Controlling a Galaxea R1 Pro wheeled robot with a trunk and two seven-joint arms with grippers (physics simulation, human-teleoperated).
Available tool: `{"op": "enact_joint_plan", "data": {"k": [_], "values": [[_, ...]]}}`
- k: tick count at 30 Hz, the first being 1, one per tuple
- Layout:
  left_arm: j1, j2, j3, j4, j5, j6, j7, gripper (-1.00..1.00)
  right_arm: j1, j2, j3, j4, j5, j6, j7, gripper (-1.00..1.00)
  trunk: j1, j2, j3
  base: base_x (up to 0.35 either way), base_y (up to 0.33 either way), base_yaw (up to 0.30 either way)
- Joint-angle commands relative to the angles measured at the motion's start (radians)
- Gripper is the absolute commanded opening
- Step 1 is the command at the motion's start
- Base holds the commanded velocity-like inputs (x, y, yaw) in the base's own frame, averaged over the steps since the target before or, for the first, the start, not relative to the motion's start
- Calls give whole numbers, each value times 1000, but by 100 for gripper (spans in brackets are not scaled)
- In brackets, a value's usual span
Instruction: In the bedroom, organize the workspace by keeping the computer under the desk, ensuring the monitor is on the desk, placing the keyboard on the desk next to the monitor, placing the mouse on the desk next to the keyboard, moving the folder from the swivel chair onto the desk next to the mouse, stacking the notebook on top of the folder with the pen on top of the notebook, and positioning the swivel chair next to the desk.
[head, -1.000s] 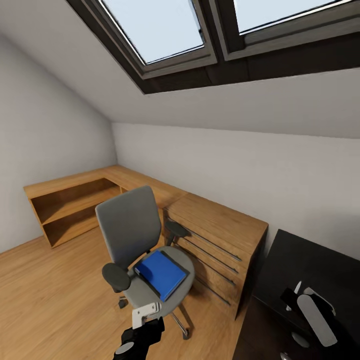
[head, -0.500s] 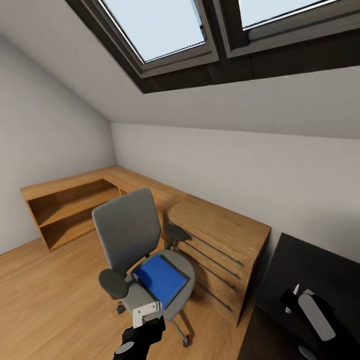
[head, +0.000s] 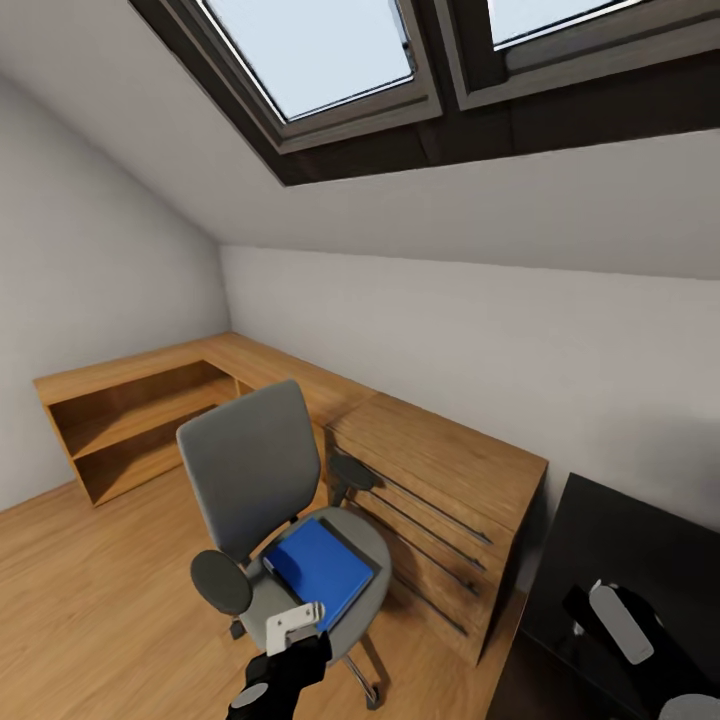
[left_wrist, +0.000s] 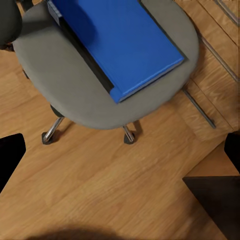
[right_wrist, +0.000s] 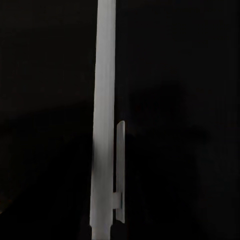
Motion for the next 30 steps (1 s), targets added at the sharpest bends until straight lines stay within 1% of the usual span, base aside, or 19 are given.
{"op": "enact_joint_plan", "data": {"k": [1,3,4,7,9,16,25,26,30], "values": [[-1,1,-4,-7,1,6,6,100,-4,0,-1,12,-4,2,-7,-100,0,-1,-1,2,0,0],[-1,2,-14,-12,1,6,7,100,-12,0,0,29,0,1,-7,-100,0,-1,-1,1,0,0],[-1,3,-28,-17,1,6,8,100,-23,1,0,47,7,1,-7,-100,0,-1,-1,0,0,0],[-1,5,-50,-23,0,6,8,100,-43,2,1,86,27,-6,-7,-100,0,-1,-1,0,0,0],[-1,6,-61,-26,0,6,9,100,-59,4,2,119,63,-29,-7,-100,0,-1,-1,0,0,0],[-1,6,-66,-28,0,6,9,100,-63,7,2,130,95,-59,-7,-100,0,-1,-1,0,0,0],[-1,6,-66,-28,0,6,9,100,-64,9,3,131,98,-61,-7,-100,0,-1,-1,0,0,0],[-1,6,-66,-28,0,6,9,100,-64,9,3,131,99,-61,-7,100,0,-1,-1,0,0,0],[-1,6,-66,-28,0,6,9,100,-64,9,4,130,100,-62,-7,100,0,-1,-1,0,0,0]]}}
